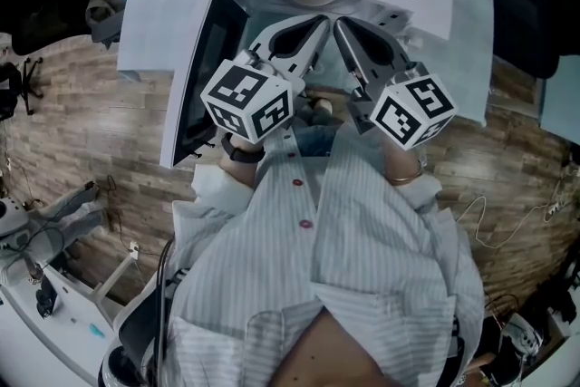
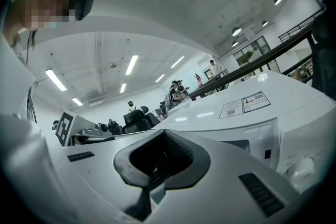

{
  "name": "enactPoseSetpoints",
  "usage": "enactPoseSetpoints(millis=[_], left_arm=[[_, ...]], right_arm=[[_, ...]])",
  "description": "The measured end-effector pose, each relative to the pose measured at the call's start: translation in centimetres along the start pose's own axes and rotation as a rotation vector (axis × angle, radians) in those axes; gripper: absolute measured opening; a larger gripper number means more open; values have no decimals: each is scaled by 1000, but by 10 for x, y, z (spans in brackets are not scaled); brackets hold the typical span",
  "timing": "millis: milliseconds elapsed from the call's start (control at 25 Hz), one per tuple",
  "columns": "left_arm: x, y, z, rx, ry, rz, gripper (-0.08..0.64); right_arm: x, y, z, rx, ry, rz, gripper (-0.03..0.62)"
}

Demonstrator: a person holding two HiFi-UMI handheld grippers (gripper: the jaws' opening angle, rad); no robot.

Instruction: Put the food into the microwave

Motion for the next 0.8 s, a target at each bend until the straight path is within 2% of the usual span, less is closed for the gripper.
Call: enactPoseSetpoints(millis=[800], left_arm=[[-1,-1,5,-18,-23,-7,9]], right_arm=[[-4,-1,6,27,-8,7,32]])
Point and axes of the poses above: the fingertips, and each gripper's own axes: x forward along the fingers, y to its right, z out of its underside, the point moved 7 cm from there along -x, backward along the fingers, and after that the axes turned 6 degrees about -z, right-handed, at the moved point
